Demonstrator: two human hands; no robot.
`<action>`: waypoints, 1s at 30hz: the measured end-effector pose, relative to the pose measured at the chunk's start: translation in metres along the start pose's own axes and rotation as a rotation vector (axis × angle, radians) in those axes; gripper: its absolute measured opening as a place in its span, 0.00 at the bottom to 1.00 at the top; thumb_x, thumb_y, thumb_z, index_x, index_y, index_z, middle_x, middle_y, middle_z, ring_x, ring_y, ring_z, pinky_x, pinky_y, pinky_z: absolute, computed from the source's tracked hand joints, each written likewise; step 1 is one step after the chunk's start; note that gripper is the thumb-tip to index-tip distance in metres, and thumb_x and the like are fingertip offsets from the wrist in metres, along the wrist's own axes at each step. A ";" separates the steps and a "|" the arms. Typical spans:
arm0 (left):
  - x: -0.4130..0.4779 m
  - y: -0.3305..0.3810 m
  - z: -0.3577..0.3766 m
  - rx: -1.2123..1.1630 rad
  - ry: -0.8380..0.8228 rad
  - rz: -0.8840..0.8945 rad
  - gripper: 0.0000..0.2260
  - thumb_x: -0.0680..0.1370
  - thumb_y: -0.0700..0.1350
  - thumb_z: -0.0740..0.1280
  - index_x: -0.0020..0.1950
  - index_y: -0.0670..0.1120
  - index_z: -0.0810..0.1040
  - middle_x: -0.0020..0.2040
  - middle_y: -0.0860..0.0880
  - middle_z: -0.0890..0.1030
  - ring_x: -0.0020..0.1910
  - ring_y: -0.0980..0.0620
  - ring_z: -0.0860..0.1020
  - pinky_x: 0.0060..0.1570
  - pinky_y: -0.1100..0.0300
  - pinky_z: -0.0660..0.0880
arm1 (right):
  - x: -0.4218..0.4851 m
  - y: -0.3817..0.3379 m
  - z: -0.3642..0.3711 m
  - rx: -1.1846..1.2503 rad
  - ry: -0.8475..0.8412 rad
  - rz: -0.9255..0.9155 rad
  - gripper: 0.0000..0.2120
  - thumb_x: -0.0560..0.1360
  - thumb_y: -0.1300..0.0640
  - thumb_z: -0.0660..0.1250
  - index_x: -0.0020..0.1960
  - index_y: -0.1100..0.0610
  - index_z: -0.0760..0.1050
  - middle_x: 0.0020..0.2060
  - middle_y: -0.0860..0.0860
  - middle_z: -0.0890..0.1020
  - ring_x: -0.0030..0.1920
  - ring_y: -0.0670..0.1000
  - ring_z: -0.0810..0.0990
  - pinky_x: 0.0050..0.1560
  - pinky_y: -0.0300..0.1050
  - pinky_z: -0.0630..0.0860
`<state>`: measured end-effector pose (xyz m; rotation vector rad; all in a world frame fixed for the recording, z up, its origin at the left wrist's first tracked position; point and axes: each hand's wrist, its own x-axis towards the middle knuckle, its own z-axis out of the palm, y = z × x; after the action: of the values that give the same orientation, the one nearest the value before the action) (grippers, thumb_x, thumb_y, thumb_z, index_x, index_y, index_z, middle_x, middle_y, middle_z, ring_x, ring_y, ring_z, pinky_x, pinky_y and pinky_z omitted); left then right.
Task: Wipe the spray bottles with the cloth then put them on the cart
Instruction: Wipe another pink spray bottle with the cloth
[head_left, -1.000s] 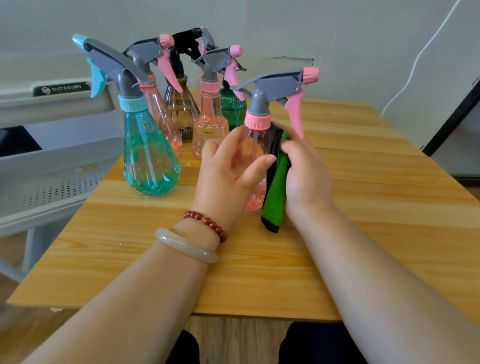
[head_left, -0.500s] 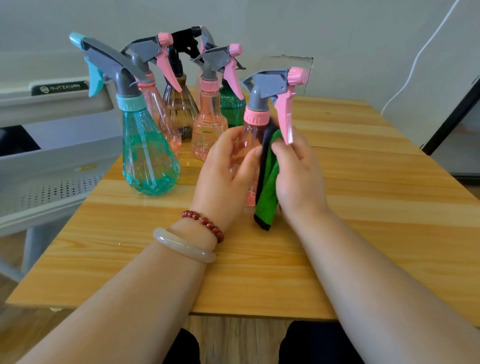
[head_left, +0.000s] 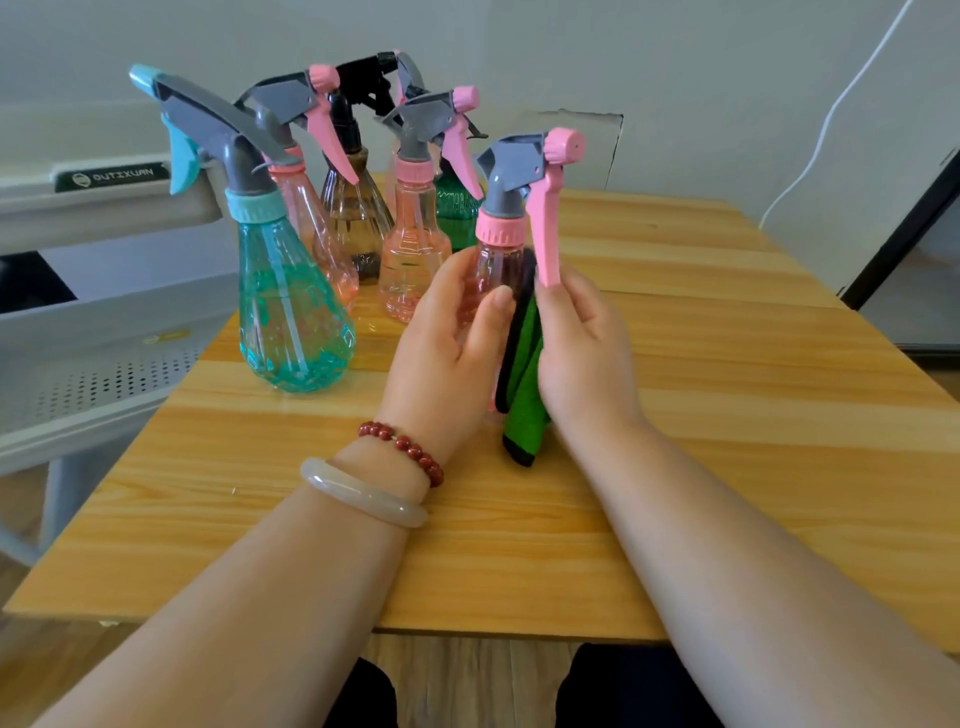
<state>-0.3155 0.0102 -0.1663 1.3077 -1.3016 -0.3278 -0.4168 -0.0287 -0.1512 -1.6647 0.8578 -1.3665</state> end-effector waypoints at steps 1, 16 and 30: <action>0.000 0.001 0.000 0.003 0.002 0.002 0.16 0.84 0.46 0.60 0.72 0.52 0.67 0.57 0.59 0.78 0.56 0.65 0.77 0.56 0.66 0.75 | 0.001 0.003 0.000 -0.042 0.019 0.060 0.12 0.81 0.53 0.58 0.48 0.44 0.80 0.38 0.39 0.82 0.42 0.43 0.80 0.45 0.42 0.75; 0.001 -0.004 0.001 0.085 0.018 -0.021 0.25 0.79 0.58 0.61 0.75 0.52 0.68 0.55 0.53 0.70 0.57 0.59 0.72 0.63 0.63 0.70 | 0.000 0.001 0.001 -0.089 0.072 0.072 0.12 0.83 0.57 0.59 0.52 0.44 0.80 0.44 0.39 0.83 0.47 0.38 0.80 0.50 0.37 0.75; -0.002 0.004 0.002 -0.058 -0.017 0.020 0.13 0.79 0.57 0.59 0.60 0.73 0.69 0.57 0.61 0.79 0.58 0.58 0.77 0.62 0.53 0.75 | -0.001 -0.001 -0.003 -0.059 0.038 -0.168 0.11 0.82 0.56 0.58 0.59 0.45 0.75 0.51 0.37 0.80 0.56 0.35 0.78 0.57 0.28 0.70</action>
<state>-0.3198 0.0126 -0.1642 1.2448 -1.3088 -0.3608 -0.4201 -0.0275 -0.1502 -1.7946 0.8012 -1.5031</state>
